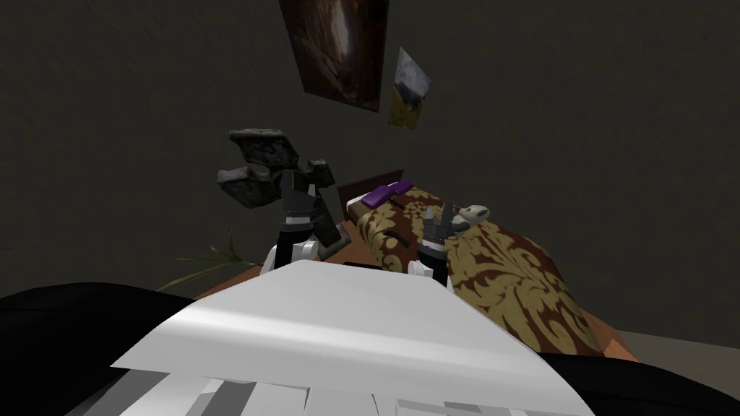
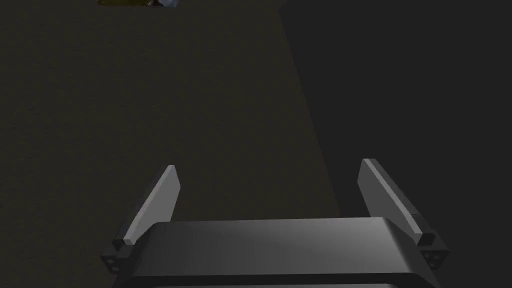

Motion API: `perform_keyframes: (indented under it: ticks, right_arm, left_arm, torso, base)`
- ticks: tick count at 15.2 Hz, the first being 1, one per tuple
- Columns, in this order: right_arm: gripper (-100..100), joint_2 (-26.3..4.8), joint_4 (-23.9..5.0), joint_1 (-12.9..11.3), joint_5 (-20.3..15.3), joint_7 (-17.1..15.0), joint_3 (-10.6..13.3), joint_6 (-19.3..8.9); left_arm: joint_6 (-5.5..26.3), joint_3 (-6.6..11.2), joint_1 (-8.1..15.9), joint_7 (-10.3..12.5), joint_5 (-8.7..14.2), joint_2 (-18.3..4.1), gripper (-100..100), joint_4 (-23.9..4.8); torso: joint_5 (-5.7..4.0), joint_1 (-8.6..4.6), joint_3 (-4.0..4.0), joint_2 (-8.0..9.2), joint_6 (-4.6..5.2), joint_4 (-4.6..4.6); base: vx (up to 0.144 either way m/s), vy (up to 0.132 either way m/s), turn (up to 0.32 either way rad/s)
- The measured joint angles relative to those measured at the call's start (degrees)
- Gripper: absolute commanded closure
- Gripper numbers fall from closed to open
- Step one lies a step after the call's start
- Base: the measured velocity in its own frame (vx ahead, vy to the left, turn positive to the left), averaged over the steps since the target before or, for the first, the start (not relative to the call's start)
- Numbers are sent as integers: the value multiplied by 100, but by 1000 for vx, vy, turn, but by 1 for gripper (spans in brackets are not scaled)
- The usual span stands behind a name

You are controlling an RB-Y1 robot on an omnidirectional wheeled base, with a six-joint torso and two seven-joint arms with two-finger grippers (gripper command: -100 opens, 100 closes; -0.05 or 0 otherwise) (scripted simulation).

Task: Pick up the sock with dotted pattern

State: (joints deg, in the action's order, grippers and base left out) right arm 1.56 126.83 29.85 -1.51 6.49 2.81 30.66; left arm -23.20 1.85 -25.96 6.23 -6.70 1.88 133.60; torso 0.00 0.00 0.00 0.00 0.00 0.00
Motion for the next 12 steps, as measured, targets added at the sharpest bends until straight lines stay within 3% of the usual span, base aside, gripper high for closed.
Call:
perform_keyframes:
  ticks: [4,6,12]
  right_arm:
    - [-100,-392,-160,-26,-113,58,58,-63]
    - [-100,-651,-373,-49,-250,129,132,-113]
    - [-100,-1189,-916,-239,-716,390,348,-555]
  left_arm:
    - [0,0,0,0,0,0,0,0]
    - [0,0,-1,0,0,0,0,0]
    - [0,0,-1,0,0,0,0,0]
  torso:
    - [-1,-3,-7,-12,0,-3]
    - [-1,-3,-13,-23,0,-5]
    - [-1,-3,-22,-38,0,-8]
  base:
    - [32,0,-24]
    - [64,0,-40]
    - [76,-1,-45]
